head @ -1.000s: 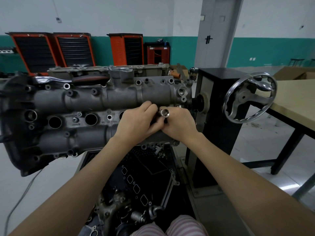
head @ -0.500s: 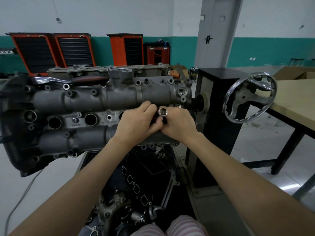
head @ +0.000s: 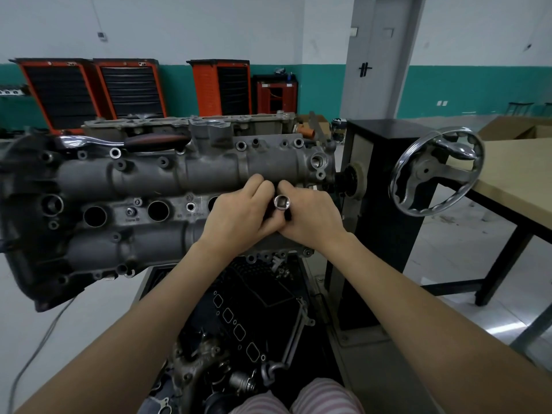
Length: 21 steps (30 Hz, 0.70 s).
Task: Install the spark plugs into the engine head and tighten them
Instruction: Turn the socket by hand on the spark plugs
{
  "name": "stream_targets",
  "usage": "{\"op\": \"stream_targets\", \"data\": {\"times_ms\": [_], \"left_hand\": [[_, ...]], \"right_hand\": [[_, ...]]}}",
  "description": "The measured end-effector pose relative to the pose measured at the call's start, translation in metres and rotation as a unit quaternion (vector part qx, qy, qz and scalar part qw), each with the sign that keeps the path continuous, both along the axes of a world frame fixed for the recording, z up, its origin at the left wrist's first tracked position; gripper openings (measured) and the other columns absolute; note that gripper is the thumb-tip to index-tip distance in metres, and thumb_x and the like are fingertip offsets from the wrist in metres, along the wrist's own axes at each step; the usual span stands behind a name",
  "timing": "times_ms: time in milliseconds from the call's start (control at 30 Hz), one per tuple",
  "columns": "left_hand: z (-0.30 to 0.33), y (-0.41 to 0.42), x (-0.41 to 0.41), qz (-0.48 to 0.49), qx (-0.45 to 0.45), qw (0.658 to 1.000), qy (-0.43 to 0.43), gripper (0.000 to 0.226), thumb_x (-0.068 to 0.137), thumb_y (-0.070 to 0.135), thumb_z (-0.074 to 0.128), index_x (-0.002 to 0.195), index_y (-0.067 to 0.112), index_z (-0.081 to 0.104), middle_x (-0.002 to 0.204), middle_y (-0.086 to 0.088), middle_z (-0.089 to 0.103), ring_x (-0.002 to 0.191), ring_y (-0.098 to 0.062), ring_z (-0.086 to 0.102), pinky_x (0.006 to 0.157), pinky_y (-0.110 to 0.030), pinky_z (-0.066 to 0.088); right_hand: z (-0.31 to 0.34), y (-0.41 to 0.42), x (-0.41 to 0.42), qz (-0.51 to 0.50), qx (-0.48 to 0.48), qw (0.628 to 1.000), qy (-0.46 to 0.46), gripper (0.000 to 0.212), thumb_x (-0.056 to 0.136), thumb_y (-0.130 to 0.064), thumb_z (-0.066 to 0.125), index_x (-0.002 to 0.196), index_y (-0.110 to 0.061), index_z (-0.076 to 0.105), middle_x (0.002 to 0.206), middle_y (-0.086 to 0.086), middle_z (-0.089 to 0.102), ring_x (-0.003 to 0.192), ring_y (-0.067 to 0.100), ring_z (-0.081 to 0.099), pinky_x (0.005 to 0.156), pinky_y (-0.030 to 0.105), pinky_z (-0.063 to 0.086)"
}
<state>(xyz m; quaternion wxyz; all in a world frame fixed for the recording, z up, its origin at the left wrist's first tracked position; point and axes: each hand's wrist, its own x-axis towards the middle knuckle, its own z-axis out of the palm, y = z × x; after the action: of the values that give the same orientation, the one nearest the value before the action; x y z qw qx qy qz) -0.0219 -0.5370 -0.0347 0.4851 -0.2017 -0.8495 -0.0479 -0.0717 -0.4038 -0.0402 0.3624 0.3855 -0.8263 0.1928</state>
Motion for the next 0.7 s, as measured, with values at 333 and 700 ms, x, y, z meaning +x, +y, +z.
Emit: {"op": "stream_targets", "data": {"times_ms": [333,700], "left_hand": [[-0.002,-0.0035,-0.0025,0.002,-0.014,1.0,0.003,0.033,0.083,0.031,0.05,0.063,0.005,0.056,0.059,-0.01,0.052,0.041,-0.029,0.05,0.034,-0.027,0.034],[-0.0008,-0.0017,-0.0011,0.015,-0.021,1.0,-0.001,0.031,0.081,0.029,0.045,0.067,0.003,0.053,0.065,-0.011,0.051,0.039,-0.026,0.047,0.038,-0.021,0.023]], "right_hand": [[-0.0019,0.0015,-0.0006,0.005,-0.016,1.0,-0.003,0.016,0.072,-0.016,0.066,0.065,-0.008,0.054,0.057,0.005,0.059,0.051,0.029,0.056,0.047,0.025,0.025],[-0.0009,-0.0005,-0.0004,0.007,-0.008,1.0,-0.008,0.016,0.073,-0.015,0.065,0.071,-0.005,0.053,0.057,0.008,0.057,0.052,0.033,0.055,0.044,0.029,0.03]]}}
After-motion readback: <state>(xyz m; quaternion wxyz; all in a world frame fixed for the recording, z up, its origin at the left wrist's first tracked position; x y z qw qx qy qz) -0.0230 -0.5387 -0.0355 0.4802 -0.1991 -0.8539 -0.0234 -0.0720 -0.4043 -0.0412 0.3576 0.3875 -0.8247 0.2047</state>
